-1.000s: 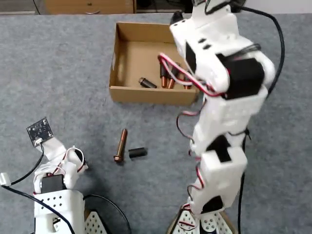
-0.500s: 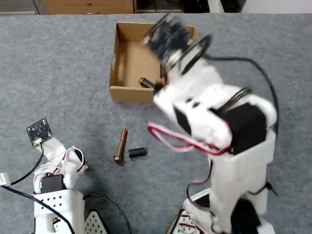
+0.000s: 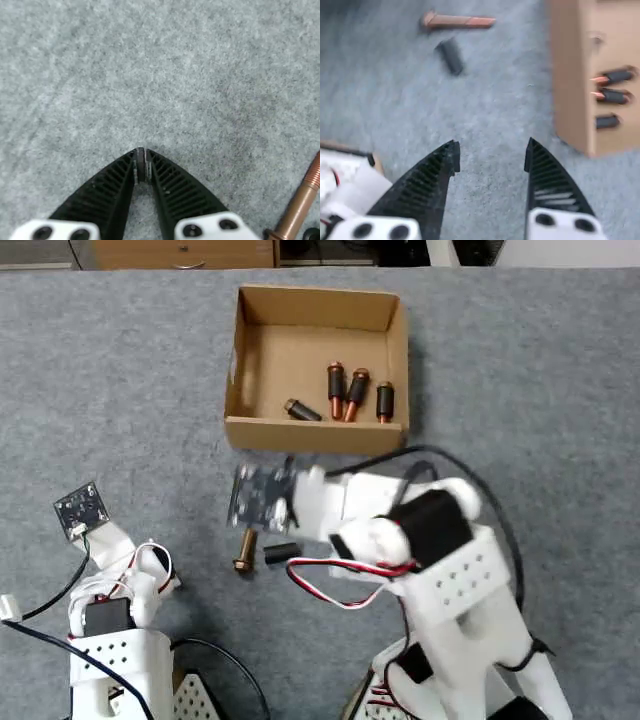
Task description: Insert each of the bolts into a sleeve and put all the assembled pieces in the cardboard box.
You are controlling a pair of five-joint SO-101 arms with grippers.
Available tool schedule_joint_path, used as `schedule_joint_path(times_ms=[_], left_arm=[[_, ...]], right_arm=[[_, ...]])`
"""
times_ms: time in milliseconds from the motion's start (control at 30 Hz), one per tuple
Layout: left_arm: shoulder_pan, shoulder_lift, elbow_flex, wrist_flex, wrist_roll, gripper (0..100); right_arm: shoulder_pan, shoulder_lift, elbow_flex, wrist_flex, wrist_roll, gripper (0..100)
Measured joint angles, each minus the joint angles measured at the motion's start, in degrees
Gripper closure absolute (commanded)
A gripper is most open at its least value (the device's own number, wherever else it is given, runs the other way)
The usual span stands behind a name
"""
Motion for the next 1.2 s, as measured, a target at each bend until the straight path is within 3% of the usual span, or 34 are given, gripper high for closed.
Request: schedule_joint_path(times_ms=[167,333,433,533,633,800,1000,1200], left_arm=[[0.0,0.0,0.0,0.0,0.0,98],[0.0,0.0,0.0,0.0,0.0,98],[-0.5,0.0,0.0,0.4,-0.1,98],[-4.0,0.0,-0.3,5.6,-0.2,98],[-10.5,-0.2,-0.9,10.5,-0.6,98],[-20.9,-0.4,-1.0,11.9,-4.7,98],[-21.2,-0.4,-1.1,11.9,-5.2,98],[-21.2,-0.4,-1.1,11.9,-5.2,98]], right_arm=[[0.0,0.0,7.4,-3.6,10.9,79.3],[-2.0,0.0,15.7,-14.1,14.3,79.3],[-4.5,0.0,20.7,-20.8,14.4,79.3],[-7.5,0.0,24.9,-25.6,14.4,79.3],[-8.2,0.0,28.2,-29.9,14.4,79.3],[-8.4,0.0,34.1,-39.4,14.4,79.3],[-9.3,1.8,35.4,-46.2,10.1,79.3],[-9.3,13.0,31.3,-47.6,6.8,79.3]])
